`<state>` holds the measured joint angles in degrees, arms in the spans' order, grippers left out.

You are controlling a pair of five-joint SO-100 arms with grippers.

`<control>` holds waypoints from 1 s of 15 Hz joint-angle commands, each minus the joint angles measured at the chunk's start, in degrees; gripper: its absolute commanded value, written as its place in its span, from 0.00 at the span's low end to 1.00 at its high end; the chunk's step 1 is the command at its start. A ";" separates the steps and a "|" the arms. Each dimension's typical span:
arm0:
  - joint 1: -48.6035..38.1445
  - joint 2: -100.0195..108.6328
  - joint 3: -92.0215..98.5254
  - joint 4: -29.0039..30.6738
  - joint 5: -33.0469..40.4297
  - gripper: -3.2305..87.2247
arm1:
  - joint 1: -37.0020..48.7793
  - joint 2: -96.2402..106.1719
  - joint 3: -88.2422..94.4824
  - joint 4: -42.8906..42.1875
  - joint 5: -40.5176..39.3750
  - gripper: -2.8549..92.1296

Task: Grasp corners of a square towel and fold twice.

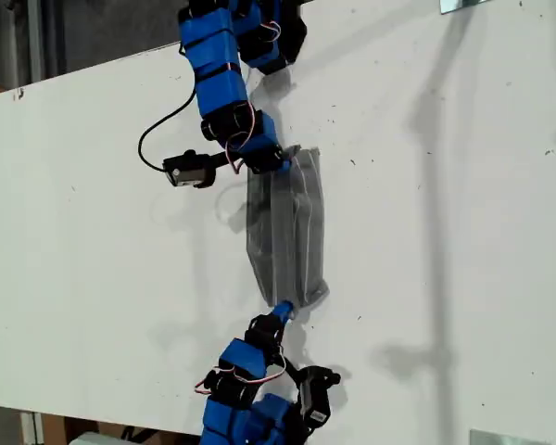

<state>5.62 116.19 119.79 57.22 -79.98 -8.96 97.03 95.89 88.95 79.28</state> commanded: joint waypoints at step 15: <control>-5.71 -23.99 -22.68 11.87 5.71 0.03 | 0.26 2.02 13.36 -5.10 -7.56 0.03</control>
<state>-1.85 89.74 98.96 67.41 -73.12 -6.59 98.96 111.36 82.53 70.75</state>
